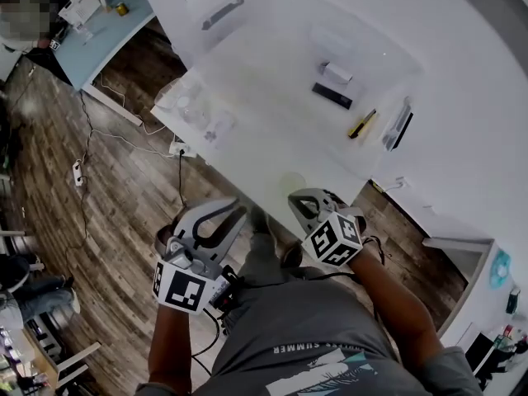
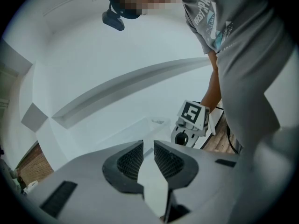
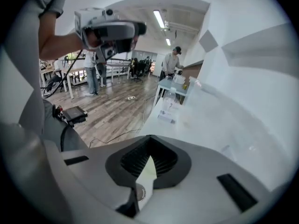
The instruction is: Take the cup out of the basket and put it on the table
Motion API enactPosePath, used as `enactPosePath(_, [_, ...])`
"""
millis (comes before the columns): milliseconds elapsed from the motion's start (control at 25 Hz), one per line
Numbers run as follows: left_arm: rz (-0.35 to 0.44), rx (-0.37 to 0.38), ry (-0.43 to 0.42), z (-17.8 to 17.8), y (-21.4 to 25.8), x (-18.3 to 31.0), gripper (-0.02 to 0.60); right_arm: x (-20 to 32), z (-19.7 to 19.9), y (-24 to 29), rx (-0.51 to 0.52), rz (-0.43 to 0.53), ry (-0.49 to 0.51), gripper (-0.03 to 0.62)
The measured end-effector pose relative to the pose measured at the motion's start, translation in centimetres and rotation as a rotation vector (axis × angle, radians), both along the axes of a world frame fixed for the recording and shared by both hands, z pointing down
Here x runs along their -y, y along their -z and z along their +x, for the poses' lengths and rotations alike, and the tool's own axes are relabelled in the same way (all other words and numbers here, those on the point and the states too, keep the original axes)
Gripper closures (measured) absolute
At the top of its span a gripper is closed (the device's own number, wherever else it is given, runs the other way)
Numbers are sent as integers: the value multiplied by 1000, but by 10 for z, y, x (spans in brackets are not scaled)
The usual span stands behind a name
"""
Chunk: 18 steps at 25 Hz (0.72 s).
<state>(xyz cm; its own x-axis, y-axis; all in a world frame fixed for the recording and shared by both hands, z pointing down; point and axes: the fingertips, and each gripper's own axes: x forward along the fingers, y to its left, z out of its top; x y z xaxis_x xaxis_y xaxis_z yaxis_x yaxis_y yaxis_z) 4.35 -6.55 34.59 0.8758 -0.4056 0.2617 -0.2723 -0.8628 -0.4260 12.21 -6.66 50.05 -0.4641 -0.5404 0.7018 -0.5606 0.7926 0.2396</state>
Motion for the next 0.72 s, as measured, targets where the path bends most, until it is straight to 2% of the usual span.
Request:
enactPosePath(160, [11,-3,-4,2,10,-12,517,-15,5,60,80,131,-31,583])
enactPosePath(320, [21,15,-17,4,15,-29,517,-37,14,104,129,219,-65,583])
enactPosePath(520, [31,28,-37,9,23,-53,517,-69,31,133,169,278,-109,583])
enactPosePath(640, [27,91,-40,9,26,-66,517,-88,42,139,196,297,-144,583])
enactPosePath(720, [37,85,-51,12,31,-73,517,-101,50,140,216,302,-171,583])
